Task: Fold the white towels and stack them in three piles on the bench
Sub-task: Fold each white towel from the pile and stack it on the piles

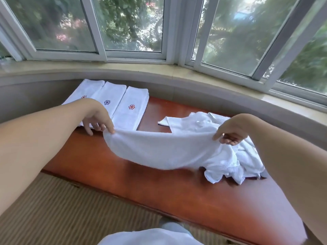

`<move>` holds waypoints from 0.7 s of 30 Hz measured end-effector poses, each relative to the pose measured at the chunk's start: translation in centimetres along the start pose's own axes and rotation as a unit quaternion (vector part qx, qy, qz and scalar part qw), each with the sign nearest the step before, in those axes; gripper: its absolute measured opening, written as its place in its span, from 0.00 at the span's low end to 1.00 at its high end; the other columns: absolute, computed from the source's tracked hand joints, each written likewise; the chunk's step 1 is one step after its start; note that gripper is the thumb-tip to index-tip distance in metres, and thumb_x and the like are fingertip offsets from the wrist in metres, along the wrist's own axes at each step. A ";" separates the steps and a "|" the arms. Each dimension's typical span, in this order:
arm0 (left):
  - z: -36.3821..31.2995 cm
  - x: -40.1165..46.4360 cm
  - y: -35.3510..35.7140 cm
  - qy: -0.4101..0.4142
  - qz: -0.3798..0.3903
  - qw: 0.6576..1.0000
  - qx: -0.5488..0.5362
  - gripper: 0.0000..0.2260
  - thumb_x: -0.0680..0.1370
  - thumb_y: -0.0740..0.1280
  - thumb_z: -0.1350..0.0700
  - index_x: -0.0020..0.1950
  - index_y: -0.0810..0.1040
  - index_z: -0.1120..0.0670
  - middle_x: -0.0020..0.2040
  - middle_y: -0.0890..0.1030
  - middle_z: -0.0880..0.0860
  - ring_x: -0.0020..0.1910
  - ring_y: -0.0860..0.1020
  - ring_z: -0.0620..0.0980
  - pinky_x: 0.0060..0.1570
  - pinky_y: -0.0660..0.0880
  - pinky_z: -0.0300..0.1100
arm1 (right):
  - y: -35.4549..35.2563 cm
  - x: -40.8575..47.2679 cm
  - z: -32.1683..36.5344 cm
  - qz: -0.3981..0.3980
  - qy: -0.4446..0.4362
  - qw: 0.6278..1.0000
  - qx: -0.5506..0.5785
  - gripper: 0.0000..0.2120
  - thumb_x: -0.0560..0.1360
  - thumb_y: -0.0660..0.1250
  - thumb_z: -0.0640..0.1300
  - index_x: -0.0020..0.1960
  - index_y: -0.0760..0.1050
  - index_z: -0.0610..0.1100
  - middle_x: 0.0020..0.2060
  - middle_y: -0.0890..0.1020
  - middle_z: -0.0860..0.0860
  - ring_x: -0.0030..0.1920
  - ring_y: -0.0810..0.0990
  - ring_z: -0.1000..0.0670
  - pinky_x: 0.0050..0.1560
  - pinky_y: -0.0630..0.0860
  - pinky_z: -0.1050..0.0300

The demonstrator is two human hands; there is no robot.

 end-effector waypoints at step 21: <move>1.6 21.6 18.7 -0.007 -0.085 0.970 -0.228 0.30 0.81 0.68 0.54 0.81 0.59 0.55 0.72 0.71 0.59 0.64 0.75 0.59 0.57 0.75 0.47 | 14.5 18.9 0.6 -0.070 -0.032 0.987 0.143 0.20 0.81 0.65 0.40 0.73 0.72 0.37 0.69 0.76 0.37 0.69 0.75 0.36 0.68 0.75 0.42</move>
Point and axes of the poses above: each hand's wrist, its own x-axis towards the middle knuckle, its own y-axis out of the palm, z = x × y, the point moved 9 cm from there along x, towards the middle knuckle
